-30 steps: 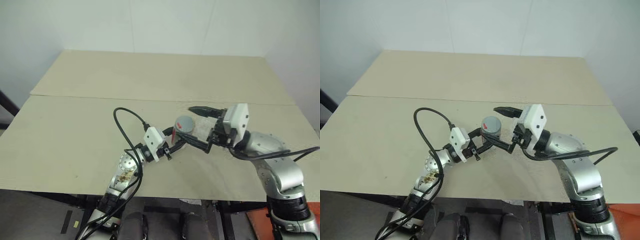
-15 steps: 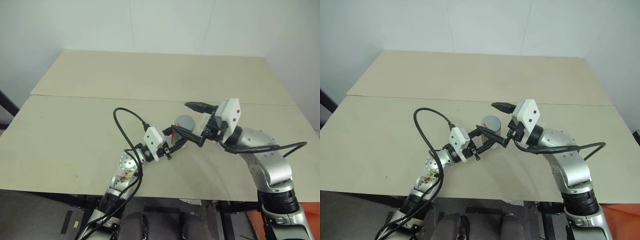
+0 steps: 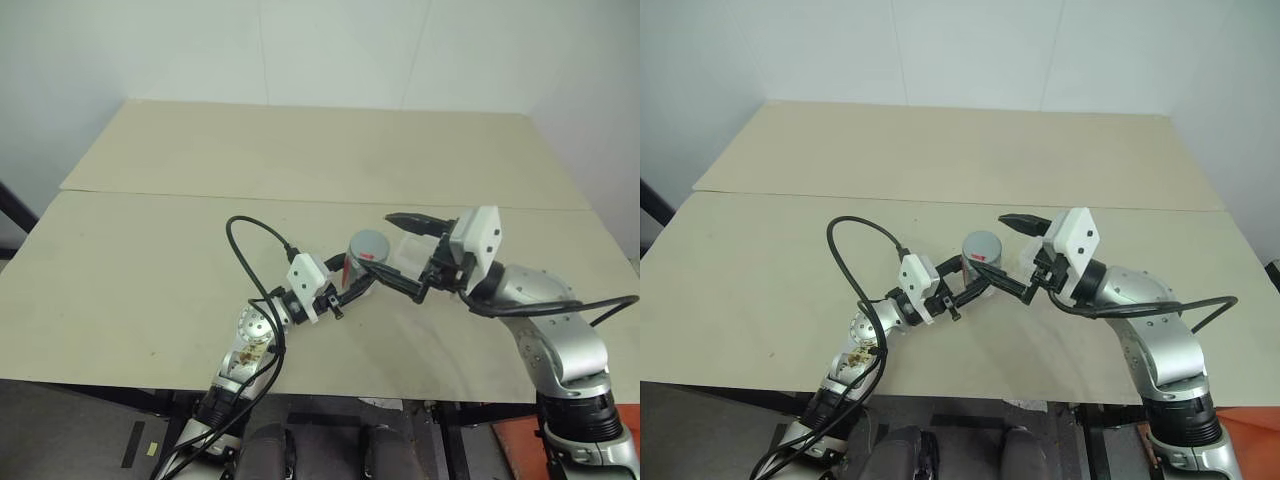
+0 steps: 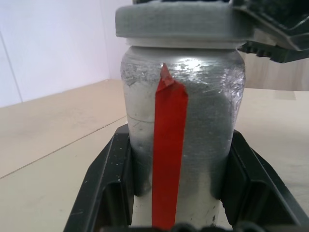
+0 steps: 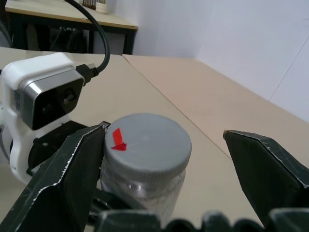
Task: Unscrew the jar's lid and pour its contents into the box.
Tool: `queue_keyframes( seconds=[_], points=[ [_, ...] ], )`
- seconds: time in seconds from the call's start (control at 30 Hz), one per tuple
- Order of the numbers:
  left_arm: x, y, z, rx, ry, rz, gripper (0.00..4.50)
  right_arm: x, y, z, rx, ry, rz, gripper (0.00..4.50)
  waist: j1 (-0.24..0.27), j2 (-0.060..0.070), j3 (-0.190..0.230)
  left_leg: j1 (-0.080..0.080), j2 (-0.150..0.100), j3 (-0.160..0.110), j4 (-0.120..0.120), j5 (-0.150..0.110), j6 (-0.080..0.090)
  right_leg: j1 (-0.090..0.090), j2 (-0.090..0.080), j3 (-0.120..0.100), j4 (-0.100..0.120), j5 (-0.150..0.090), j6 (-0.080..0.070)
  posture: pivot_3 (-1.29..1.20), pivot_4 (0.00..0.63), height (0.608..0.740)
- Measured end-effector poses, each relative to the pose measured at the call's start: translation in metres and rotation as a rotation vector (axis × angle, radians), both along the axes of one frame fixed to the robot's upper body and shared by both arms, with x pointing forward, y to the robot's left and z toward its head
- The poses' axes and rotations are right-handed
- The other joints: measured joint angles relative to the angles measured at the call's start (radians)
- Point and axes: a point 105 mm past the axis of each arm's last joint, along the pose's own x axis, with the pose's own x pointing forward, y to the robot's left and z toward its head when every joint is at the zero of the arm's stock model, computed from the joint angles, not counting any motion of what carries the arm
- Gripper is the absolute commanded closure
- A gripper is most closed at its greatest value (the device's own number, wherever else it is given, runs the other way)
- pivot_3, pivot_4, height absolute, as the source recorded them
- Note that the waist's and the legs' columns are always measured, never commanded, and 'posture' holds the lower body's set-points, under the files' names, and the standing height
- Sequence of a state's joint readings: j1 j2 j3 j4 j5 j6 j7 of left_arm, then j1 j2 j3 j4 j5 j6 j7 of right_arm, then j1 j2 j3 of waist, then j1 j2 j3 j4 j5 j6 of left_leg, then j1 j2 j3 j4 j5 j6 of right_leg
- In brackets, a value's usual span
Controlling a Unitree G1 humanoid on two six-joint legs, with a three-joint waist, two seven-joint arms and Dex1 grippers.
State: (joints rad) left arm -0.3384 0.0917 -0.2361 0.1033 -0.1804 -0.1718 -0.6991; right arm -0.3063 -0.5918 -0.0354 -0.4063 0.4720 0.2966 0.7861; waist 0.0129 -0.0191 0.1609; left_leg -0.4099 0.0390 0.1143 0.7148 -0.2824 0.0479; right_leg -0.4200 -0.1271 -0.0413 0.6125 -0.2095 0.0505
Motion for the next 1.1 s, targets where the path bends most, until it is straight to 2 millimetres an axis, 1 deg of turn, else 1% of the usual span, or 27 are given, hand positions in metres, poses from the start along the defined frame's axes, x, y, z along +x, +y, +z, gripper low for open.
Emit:
queue_keyframes(
  seconds=[0.13,0.3,0.4,0.5,0.57,0.63,0.77,1.1],
  points=[
    [0.0,0.0,0.0,0.0,-0.001,-0.002,2.57,-0.003,-0.005,0.001,-0.012,0.0,0.005,0.01,-0.001,0.0,0.0,0.0,0.0,0.0,0.0,0.0,0.0,0.0,0.0,0.0,0.0,0.0,0.0,0.0,0.15,0.74],
    [0.0,0.0,0.0,0.001,-0.001,-0.003,2.57,-0.008,-0.001,0.001,0.002,0.029,0.056,0.01,-0.001,0.0,0.0,0.0,0.0,0.0,0.0,0.0,0.0,0.0,0.0,0.0,0.0,0.0,0.0,0.0,0.15,0.74],
    [0.0,0.0,0.0,0.003,-0.002,-0.003,2.57,-0.007,0.002,0.001,-0.001,0.041,0.065,0.01,-0.001,0.0,0.0,0.0,0.0,0.0,0.0,0.0,0.0,0.0,0.0,0.0,0.0,0.0,0.0,0.0,0.15,0.74],
    [-0.001,0.0,0.0,0.005,-0.003,-0.006,2.57,-0.005,0.01,0.007,0.0,0.022,0.087,0.01,-0.001,0.0,0.0,0.0,0.0,0.0,0.0,0.0,0.0,0.0,0.0,0.0,0.0,0.0,0.0,0.0,0.15,0.74],
    [-0.001,0.0,0.0,0.005,-0.004,-0.009,2.57,-0.002,0.013,0.006,-0.006,0.022,0.088,0.01,-0.001,0.0,0.0,0.0,0.0,0.0,0.0,0.0,0.0,0.0,0.0,0.0,0.0,0.0,0.0,0.0,0.15,0.74],
    [-0.001,0.0,0.0,0.005,-0.004,-0.009,2.57,0.003,0.012,0.002,-0.019,0.035,0.074,0.01,0.001,0.0,0.0,0.0,0.0,0.0,0.0,0.0,0.0,0.0,0.0,0.0,0.0,0.0,0.0,0.0,0.15,0.74],
    [-0.001,0.0,0.0,0.006,-0.004,-0.008,2.57,0.004,0.013,-0.003,-0.025,0.057,0.081,0.01,0.0,0.0,0.0,0.0,0.0,0.0,0.0,0.0,0.0,0.0,0.0,0.0,0.0,0.0,0.0,0.0,0.15,0.74],
    [0.0,0.0,0.0,0.006,-0.005,-0.002,2.57,0.008,0.015,-0.005,0.002,0.084,0.08,0.01,0.0,0.0,0.0,0.0,0.0,0.0,0.0,0.0,0.0,0.0,0.0,0.0,0.0,0.0,0.0,0.0,0.15,0.74]
  ],
)
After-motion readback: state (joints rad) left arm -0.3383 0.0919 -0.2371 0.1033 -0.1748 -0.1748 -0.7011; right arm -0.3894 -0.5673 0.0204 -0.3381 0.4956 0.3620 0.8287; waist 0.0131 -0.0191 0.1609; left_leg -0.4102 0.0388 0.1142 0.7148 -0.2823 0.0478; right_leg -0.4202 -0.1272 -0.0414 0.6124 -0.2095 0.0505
